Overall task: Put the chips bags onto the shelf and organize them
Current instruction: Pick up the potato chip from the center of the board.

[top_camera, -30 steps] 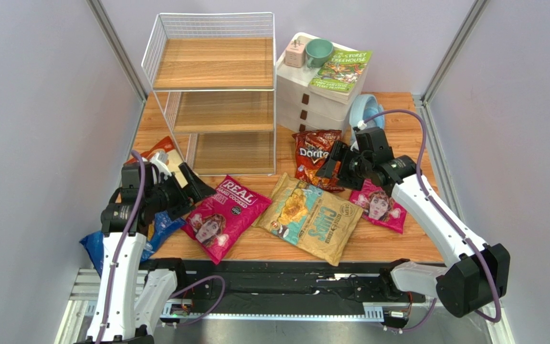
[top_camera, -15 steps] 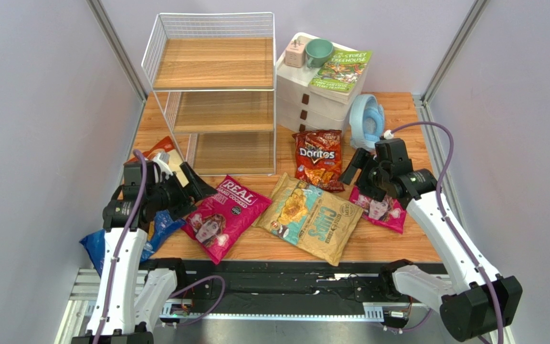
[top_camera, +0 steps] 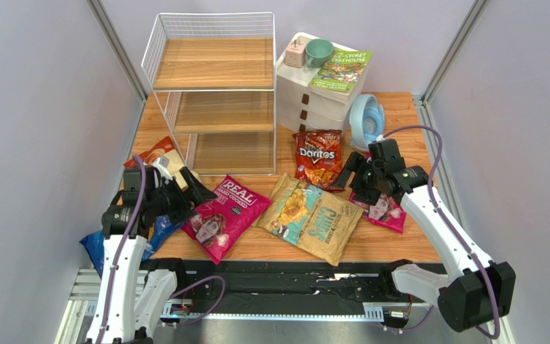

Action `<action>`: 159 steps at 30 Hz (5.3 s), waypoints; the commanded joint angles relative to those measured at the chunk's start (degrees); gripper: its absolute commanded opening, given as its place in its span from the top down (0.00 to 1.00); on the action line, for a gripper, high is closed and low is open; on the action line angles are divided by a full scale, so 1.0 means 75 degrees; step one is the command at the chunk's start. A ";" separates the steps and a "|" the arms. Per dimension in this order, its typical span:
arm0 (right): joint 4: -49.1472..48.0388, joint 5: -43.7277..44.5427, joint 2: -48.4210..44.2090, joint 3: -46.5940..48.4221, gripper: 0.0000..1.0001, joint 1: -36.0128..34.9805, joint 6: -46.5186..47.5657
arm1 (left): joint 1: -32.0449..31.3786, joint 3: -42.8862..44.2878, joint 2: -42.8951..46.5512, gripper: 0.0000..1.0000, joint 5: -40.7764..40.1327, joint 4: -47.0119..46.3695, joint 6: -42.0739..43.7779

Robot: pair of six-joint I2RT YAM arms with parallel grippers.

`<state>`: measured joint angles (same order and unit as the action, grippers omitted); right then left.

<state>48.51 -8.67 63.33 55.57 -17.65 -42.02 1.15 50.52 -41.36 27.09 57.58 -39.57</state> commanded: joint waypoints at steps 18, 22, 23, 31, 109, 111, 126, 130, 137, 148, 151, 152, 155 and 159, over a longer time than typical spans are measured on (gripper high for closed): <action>0.0189 0.0769 0.0322 0.1040 0.19 -0.1045 0.0201 | -0.0036 0.0283 -0.0109 0.03 -0.0191 -0.0048 -0.0138; 0.0083 0.0628 0.0403 0.1051 0.19 -0.1045 0.0271 | -0.0036 0.0318 -0.0180 0.04 -0.0155 -0.0095 -0.0114; 0.0083 0.0605 0.0404 0.1040 0.19 -0.1045 0.0271 | -0.0036 0.0318 -0.0168 0.04 -0.0155 -0.0096 -0.0126; 0.0094 0.0897 0.0146 0.0888 0.20 -0.0987 0.0095 | -0.0036 0.0389 0.0007 0.02 -0.0190 0.0021 -0.0114; -0.1770 -0.1776 0.2385 -0.1362 1.00 0.6255 0.2592 | -0.2797 0.0248 -0.0531 0.28 0.1498 -0.2166 -0.0078; -0.1442 -0.1483 0.1987 -0.1316 1.00 0.6244 0.2486 | -0.3338 0.0330 -0.0940 0.36 0.1322 -0.2578 -0.0336; -0.2131 -0.1716 0.1189 -0.1186 1.00 0.6267 0.0718 | -0.5438 0.3235 -0.4960 0.09 0.2129 -0.3174 0.0250; -0.2775 -0.1634 0.1060 -0.1398 1.00 0.6256 0.0189 | -0.5672 0.3843 -0.6013 0.09 0.2645 -0.3938 -0.0302; -0.2905 -0.1598 0.1013 -0.1433 1.00 0.6256 -0.0046 | -0.6164 0.3987 -0.7198 0.09 0.3056 -0.5601 -0.1331; -0.3363 -0.1986 0.0545 -0.1878 1.00 0.6349 -0.1288 | -0.7137 0.5147 -0.9272 0.07 0.3115 -0.6434 -0.1696; -0.3328 -0.1868 0.0416 -0.1785 1.00 0.6396 -0.1417 | -0.7149 0.5228 -0.9472 0.07 0.2905 -0.6471 -0.1767; -0.3339 -0.1856 0.0404 -0.1761 1.00 0.6408 -0.1428 | -0.7149 0.5263 -0.9543 0.07 0.2857 -0.6482 -0.1790; -0.3316 -0.1833 0.0369 -0.1633 1.00 0.6443 -0.1499 | -0.7149 0.5369 -0.9742 0.07 0.2623 -0.6412 -0.1848; -0.3316 -0.1833 0.0380 -0.1597 1.00 0.6478 -0.1581 | -0.7149 0.5509 -1.0058 0.07 0.2575 -0.6681 -0.2141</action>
<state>26.06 -22.06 67.48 41.10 30.35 -51.48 -52.53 88.71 -115.24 47.37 11.35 -53.04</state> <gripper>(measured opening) 0.005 0.934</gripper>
